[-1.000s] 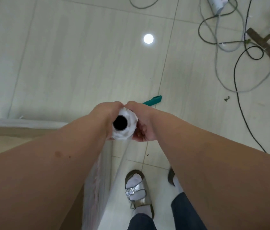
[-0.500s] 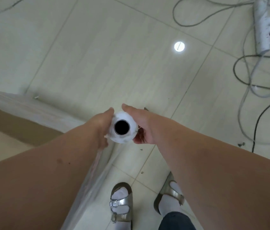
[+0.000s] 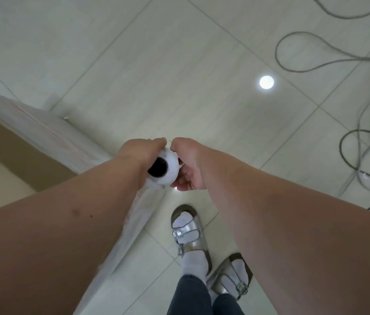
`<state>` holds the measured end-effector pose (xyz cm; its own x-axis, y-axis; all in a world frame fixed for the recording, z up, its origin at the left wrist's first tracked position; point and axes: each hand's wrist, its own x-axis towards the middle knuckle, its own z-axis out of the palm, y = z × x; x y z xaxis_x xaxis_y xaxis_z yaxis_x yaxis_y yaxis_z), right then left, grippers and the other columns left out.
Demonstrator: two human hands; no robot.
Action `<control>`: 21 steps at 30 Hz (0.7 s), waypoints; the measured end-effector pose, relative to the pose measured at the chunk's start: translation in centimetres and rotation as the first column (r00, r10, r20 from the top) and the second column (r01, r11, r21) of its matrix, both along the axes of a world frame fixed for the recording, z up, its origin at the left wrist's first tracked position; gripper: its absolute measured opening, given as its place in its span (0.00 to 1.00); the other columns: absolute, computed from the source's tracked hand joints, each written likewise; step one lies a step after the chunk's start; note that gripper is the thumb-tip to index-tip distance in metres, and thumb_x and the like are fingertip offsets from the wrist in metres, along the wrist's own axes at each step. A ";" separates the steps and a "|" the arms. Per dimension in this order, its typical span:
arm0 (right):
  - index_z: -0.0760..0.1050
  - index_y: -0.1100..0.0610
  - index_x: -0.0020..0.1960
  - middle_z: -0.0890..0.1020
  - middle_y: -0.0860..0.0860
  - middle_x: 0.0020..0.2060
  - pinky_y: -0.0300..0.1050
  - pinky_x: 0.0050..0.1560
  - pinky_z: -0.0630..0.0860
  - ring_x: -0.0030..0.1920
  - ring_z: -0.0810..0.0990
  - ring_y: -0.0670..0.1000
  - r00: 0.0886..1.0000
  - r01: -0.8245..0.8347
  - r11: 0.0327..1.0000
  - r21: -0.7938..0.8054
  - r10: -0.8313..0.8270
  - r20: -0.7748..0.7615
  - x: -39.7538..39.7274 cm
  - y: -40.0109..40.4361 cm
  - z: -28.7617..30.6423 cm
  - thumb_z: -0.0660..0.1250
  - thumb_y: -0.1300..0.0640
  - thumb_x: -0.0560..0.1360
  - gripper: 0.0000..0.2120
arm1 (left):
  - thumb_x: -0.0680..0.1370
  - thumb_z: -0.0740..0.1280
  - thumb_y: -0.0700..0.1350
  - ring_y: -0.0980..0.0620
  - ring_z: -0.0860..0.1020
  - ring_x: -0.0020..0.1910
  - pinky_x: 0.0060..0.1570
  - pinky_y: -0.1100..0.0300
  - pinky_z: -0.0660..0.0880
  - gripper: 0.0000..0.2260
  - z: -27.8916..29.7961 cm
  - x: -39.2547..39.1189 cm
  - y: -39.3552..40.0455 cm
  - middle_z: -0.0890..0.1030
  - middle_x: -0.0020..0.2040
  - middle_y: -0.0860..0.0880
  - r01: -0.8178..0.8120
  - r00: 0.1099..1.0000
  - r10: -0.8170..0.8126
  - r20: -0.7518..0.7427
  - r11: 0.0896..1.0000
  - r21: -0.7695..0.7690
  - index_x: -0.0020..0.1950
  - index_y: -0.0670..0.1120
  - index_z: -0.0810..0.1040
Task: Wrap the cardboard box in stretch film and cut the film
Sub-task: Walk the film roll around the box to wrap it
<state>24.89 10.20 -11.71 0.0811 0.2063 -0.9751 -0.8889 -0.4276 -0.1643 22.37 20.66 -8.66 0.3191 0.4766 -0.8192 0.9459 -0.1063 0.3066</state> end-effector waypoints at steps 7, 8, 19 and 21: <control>0.77 0.52 0.49 0.80 0.55 0.51 0.50 0.50 0.80 0.42 0.79 0.56 0.986 -0.122 0.988 -0.094 0.132 0.106 4.4 3.6 -0.6 0.62 0.31 0.68 0.26 | 0.78 0.60 0.59 0.44 0.80 0.53 0.60 0.49 0.75 0.19 -2.1 2.3 4.7 0.81 0.54 0.46 -0.352 0.936 0.347 -0.058 0.923 -0.157 0.59 0.47 0.76; 0.76 0.51 0.47 0.79 0.55 0.50 0.49 0.50 0.80 0.43 0.79 0.55 0.982 -0.152 0.985 -0.085 0.160 0.104 4.8 3.8 -0.5 0.63 0.29 0.68 0.26 | 0.78 0.60 0.60 0.44 0.80 0.54 0.60 0.49 0.75 0.21 -2.4 2.4 5.2 0.81 0.55 0.46 -0.435 0.900 0.418 -0.119 0.872 -0.223 0.62 0.47 0.75; 0.79 0.55 0.49 0.83 0.55 0.44 0.46 0.45 0.78 0.42 0.81 0.56 0.970 -0.233 0.972 0.033 0.230 0.074 9.2 9.6 0.5 0.62 0.42 0.72 0.18 | 0.75 0.66 0.45 0.44 0.79 0.42 0.48 0.53 0.77 0.07 -0.9 7.6 9.8 0.80 0.46 0.43 -0.340 0.940 0.331 -0.077 0.918 -0.203 0.49 0.42 0.77; 0.79 0.57 0.47 0.84 0.57 0.44 0.47 0.47 0.77 0.41 0.81 0.57 0.972 -0.234 0.971 0.051 0.234 0.012 10.0 10.2 0.5 0.60 0.42 0.71 0.20 | 0.77 0.66 0.46 0.44 0.77 0.42 0.45 0.53 0.75 0.08 -0.6 8.6 10.3 0.78 0.45 0.43 -0.175 0.984 0.175 -0.014 0.982 -0.064 0.49 0.42 0.76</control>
<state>34.87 20.44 -11.17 0.0307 0.2701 -0.9624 -0.7639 -0.6146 -0.1968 31.01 31.00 -9.29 0.2285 0.4707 -0.8522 0.9506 0.0809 0.2996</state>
